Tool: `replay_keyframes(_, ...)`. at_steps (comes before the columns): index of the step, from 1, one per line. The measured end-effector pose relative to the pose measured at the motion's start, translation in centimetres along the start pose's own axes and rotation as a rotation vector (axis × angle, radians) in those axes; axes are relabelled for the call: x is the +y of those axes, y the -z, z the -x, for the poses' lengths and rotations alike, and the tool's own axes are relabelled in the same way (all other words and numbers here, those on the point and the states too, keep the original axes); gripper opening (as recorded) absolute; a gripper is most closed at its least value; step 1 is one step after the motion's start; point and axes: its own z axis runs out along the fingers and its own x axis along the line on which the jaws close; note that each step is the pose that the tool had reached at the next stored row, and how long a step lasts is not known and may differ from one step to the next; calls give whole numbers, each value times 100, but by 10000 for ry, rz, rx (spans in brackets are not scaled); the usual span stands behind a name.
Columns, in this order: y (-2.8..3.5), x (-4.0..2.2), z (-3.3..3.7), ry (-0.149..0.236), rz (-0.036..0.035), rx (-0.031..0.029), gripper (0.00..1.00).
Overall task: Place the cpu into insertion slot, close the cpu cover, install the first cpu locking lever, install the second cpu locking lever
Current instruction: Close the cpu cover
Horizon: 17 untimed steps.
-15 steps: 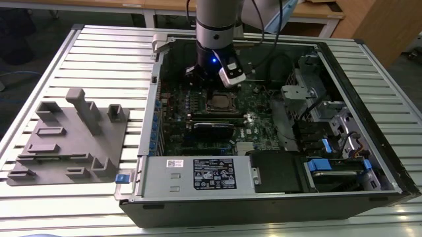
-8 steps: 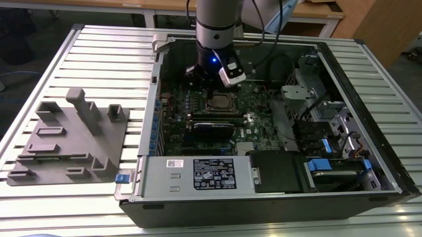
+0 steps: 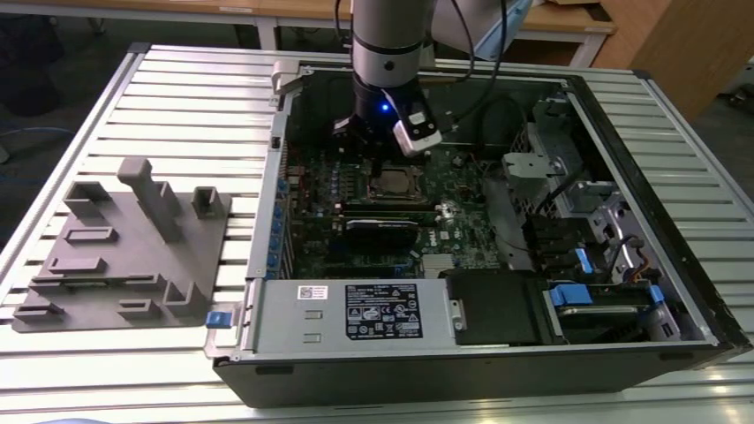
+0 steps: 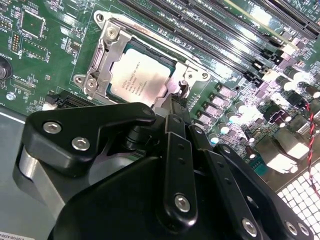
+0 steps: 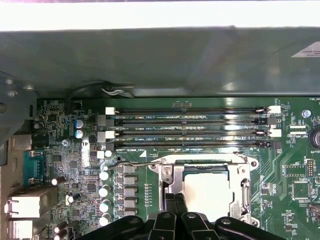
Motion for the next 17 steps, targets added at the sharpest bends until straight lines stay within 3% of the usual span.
replay_keyframes(9, 12, 1, 9, 3, 0, 0, 11)
replay_keyframes(17, 5, 7, 199, 2, 1, 0, 11)
